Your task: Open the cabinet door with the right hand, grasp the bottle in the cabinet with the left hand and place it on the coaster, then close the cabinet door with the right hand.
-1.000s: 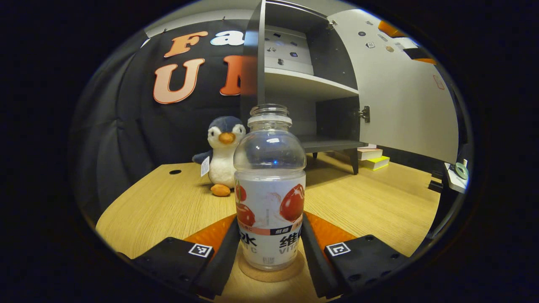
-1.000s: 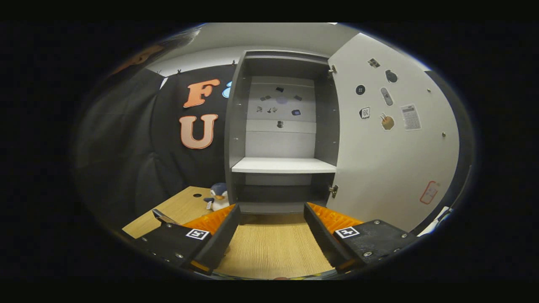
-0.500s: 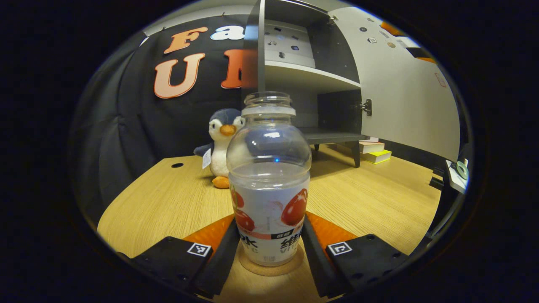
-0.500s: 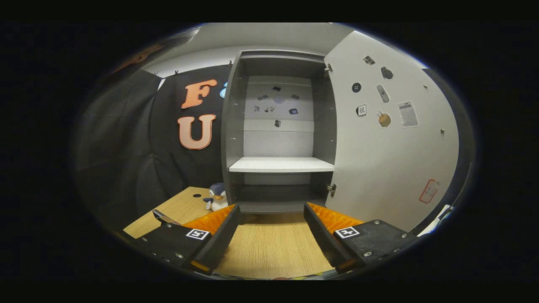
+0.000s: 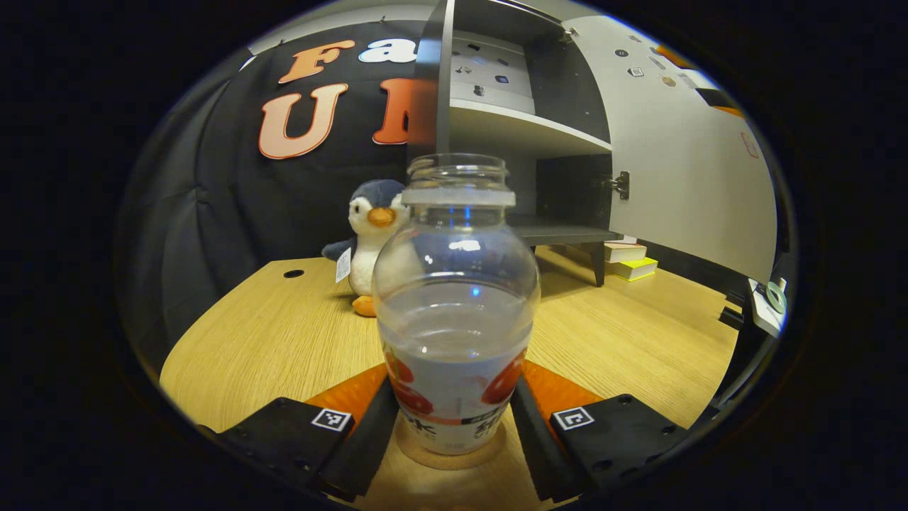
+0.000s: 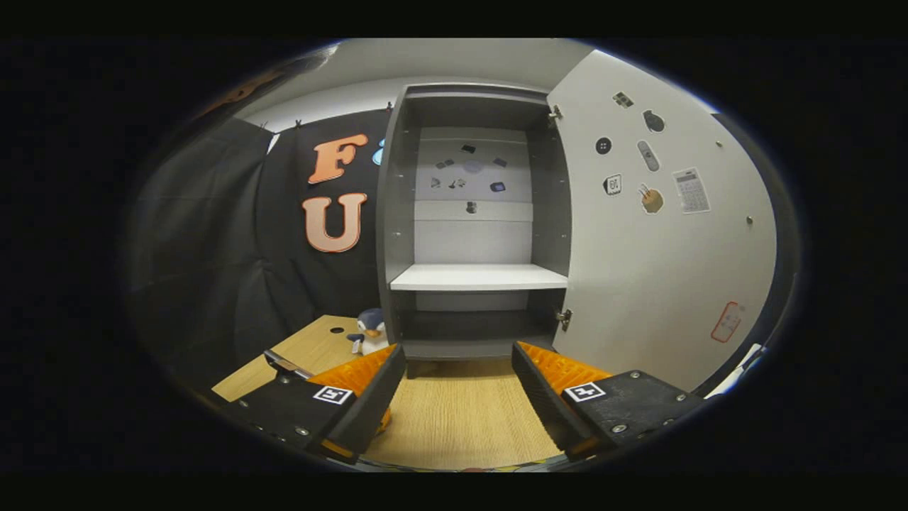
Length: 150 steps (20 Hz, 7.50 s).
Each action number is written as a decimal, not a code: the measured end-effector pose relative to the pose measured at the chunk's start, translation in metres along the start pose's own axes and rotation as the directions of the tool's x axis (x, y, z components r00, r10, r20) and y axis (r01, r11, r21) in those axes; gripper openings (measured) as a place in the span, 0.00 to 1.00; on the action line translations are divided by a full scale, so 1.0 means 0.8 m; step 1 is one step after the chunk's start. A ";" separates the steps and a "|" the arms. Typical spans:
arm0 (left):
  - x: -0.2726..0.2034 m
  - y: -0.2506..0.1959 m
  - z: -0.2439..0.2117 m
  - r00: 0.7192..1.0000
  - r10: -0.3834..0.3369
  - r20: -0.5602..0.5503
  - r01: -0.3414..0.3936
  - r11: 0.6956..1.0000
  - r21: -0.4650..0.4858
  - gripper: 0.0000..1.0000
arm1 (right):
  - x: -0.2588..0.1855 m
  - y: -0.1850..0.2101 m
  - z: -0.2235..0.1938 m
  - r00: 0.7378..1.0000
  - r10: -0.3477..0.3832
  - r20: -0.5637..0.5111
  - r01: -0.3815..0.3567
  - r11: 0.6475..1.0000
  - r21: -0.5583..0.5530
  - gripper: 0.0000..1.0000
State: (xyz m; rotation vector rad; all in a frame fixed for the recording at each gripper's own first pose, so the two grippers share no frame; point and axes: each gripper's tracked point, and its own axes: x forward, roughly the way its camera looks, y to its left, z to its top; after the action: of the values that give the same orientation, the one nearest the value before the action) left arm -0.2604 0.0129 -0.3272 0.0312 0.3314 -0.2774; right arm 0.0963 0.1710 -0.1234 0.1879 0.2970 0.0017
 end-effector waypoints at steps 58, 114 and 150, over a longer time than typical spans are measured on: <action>-0.175 -0.082 0.410 0.922 0.215 0.322 -0.211 0.976 -0.048 0.95 | -0.157 -0.362 0.143 0.952 -0.230 0.201 0.228 0.973 0.037 0.90; -0.076 0.215 0.414 0.921 0.267 0.283 -0.254 0.964 -0.084 0.96 | 0.134 0.026 0.160 0.974 0.091 0.209 -0.098 0.995 0.023 0.94; -0.115 0.136 0.428 0.881 0.373 0.292 -0.343 0.927 -0.151 0.95 | 0.033 -0.018 0.137 0.964 0.172 0.203 -0.174 0.985 -0.011 0.95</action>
State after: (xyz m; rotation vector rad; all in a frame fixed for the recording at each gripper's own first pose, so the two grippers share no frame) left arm -0.2056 0.1160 0.0250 -0.0463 0.0136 0.1051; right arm 0.1528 0.1372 -0.0309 0.2187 0.0759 0.1539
